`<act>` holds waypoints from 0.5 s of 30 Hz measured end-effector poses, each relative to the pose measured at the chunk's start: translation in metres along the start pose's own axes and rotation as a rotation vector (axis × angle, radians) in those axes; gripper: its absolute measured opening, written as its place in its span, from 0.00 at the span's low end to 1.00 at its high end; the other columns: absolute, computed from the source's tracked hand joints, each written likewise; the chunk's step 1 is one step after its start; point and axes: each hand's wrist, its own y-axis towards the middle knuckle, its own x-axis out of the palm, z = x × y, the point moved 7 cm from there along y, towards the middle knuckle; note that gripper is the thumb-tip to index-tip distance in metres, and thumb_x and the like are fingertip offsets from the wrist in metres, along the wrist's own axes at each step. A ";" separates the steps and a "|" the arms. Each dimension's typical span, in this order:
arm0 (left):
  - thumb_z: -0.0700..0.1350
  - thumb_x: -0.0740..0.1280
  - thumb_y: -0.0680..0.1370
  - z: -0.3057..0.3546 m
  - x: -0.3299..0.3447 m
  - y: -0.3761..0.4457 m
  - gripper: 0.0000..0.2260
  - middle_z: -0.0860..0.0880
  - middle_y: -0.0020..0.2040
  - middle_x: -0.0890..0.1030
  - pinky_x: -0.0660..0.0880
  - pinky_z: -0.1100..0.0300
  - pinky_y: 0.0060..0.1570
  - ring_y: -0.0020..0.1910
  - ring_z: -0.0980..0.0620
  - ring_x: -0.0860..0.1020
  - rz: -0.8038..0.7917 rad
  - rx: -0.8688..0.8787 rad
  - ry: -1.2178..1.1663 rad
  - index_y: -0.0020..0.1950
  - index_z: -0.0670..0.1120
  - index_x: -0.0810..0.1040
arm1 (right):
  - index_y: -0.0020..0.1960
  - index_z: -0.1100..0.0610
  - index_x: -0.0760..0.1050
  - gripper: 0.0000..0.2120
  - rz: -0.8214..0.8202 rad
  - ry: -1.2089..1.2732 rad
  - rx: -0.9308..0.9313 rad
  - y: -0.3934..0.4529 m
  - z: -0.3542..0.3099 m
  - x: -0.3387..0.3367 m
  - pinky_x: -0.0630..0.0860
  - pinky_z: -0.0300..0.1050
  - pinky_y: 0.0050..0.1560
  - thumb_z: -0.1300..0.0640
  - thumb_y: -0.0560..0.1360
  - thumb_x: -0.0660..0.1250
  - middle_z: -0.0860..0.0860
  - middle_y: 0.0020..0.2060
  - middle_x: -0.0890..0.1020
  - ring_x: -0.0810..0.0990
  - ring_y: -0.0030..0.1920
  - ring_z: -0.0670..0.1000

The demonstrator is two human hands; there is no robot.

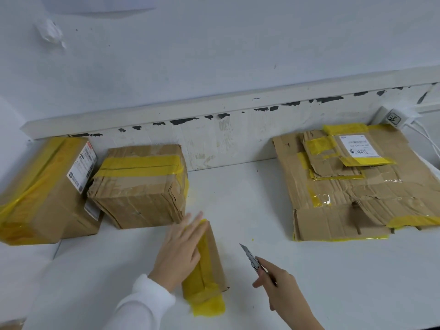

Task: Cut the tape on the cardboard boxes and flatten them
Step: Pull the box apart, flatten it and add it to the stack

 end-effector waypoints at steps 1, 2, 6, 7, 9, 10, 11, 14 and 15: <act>0.42 0.71 0.70 0.005 -0.003 0.001 0.30 0.51 0.74 0.62 0.69 0.53 0.64 0.70 0.49 0.68 0.023 0.082 0.037 0.71 0.50 0.68 | 0.53 0.35 0.69 0.15 -0.002 0.002 -0.004 0.001 -0.001 0.001 0.71 0.35 0.28 0.57 0.81 0.55 0.45 0.37 0.82 0.67 0.20 0.44; 0.42 0.76 0.64 0.006 -0.005 0.001 0.28 0.50 0.68 0.73 0.77 0.54 0.53 0.61 0.49 0.77 0.045 0.085 0.076 0.64 0.49 0.77 | 0.53 0.36 0.69 0.15 -0.002 0.003 -0.007 0.003 -0.002 0.000 0.71 0.35 0.28 0.57 0.81 0.55 0.46 0.36 0.82 0.67 0.20 0.45; 0.50 0.70 0.70 -0.011 0.003 -0.011 0.18 0.43 0.53 0.80 0.73 0.54 0.36 0.38 0.44 0.78 -0.055 -0.310 0.126 0.56 0.42 0.80 | 0.57 0.38 0.71 0.13 0.041 -0.026 -0.022 0.009 -0.004 -0.007 0.70 0.37 0.31 0.55 0.81 0.55 0.47 0.34 0.82 0.68 0.22 0.43; 0.51 0.64 0.73 -0.013 0.006 -0.017 0.18 0.40 0.52 0.80 0.73 0.53 0.36 0.37 0.42 0.78 -0.069 -0.395 0.117 0.55 0.40 0.80 | 0.57 0.39 0.71 0.13 0.056 -0.043 -0.031 0.011 -0.005 -0.009 0.69 0.38 0.31 0.55 0.81 0.55 0.47 0.34 0.81 0.68 0.23 0.42; 0.51 0.55 0.73 -0.008 0.006 -0.019 0.24 0.35 0.51 0.80 0.75 0.47 0.40 0.43 0.36 0.79 -0.039 -0.447 0.107 0.53 0.35 0.80 | 0.56 0.41 0.73 0.12 0.067 -0.087 -0.048 0.014 -0.007 -0.010 0.67 0.38 0.31 0.55 0.81 0.55 0.47 0.32 0.80 0.70 0.24 0.42; 0.49 0.53 0.72 -0.001 0.002 -0.017 0.24 0.34 0.54 0.79 0.76 0.44 0.44 0.49 0.34 0.79 0.001 -0.408 0.109 0.53 0.34 0.80 | 0.55 0.42 0.73 0.11 0.072 -0.115 -0.053 0.016 -0.008 -0.009 0.66 0.38 0.31 0.54 0.81 0.55 0.47 0.31 0.79 0.71 0.26 0.42; 0.46 0.52 0.70 0.008 0.001 -0.014 0.25 0.35 0.57 0.79 0.76 0.42 0.48 0.55 0.35 0.78 0.049 -0.327 0.113 0.54 0.33 0.79 | 0.54 0.42 0.74 0.11 0.080 -0.142 -0.054 0.017 -0.009 -0.009 0.66 0.38 0.31 0.53 0.81 0.54 0.47 0.30 0.77 0.71 0.27 0.43; 0.42 0.51 0.69 0.021 0.002 -0.004 0.25 0.42 0.61 0.79 0.76 0.44 0.52 0.58 0.43 0.79 0.081 -0.153 0.045 0.59 0.37 0.79 | 0.52 0.43 0.73 0.11 0.103 -0.221 -0.032 0.022 -0.011 -0.008 0.67 0.41 0.32 0.49 0.81 0.52 0.48 0.32 0.77 0.75 0.35 0.49; 0.43 0.51 0.70 0.020 0.002 -0.003 0.24 0.44 0.60 0.80 0.75 0.43 0.53 0.58 0.44 0.79 0.090 -0.160 0.021 0.59 0.39 0.79 | 0.51 0.43 0.72 0.11 0.108 -0.239 -0.021 0.025 -0.011 -0.008 0.66 0.41 0.33 0.48 0.81 0.51 0.48 0.34 0.77 0.76 0.38 0.52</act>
